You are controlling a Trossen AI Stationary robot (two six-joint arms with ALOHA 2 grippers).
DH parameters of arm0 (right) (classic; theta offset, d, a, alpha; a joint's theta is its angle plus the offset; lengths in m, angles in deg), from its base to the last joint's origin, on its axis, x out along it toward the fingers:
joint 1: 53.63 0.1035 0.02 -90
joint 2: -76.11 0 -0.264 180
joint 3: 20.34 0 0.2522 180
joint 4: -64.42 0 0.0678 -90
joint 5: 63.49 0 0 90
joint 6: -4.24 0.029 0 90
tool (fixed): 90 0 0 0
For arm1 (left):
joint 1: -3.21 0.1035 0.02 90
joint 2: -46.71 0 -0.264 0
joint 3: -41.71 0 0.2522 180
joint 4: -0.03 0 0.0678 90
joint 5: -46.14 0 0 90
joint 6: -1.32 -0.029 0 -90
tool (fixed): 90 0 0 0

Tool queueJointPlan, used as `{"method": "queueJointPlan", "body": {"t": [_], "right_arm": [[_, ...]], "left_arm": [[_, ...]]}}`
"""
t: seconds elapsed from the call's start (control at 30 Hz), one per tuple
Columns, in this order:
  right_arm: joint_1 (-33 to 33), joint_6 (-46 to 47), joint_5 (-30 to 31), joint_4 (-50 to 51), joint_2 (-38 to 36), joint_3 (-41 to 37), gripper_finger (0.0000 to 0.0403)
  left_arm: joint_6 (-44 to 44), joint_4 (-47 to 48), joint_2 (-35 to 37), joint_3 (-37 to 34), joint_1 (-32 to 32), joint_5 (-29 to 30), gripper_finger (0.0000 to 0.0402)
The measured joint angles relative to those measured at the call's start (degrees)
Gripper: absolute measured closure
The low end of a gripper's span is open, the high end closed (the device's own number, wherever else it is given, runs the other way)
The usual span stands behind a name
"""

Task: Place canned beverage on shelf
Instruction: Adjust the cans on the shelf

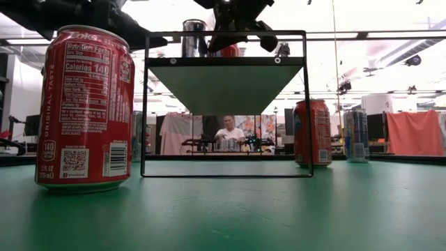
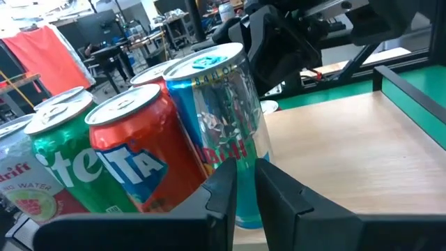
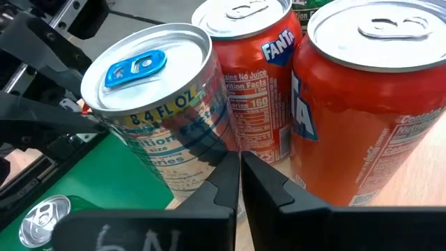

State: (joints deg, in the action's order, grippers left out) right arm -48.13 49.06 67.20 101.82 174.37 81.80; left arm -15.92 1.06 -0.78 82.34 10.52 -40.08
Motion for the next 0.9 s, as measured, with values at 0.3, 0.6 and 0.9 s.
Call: {"method": "queueJointPlan", "body": {"t": [0.3, 0.6, 0.9], "right_arm": [[0.0, -0.7, -0.1, -0.4, 0.0, 0.0, 0.0394], [0.0, 0.2, -0.2, -0.5, 0.2, 0.0, 0.0394], [0.0, -0.8, -0.2, -0.4, -0.1, 0.9, 0.0394]], "left_arm": [[-0.2, -0.7, -0.2, 0.0, 0.0, 0.1, 0.0365], [-0.2, -0.7, -0.2, 0.0, 0.0, 0.1, 0.0365], [-0.2, -0.7, 2.2, 0.0, 0.0, 0.1, 0.0365]]}}
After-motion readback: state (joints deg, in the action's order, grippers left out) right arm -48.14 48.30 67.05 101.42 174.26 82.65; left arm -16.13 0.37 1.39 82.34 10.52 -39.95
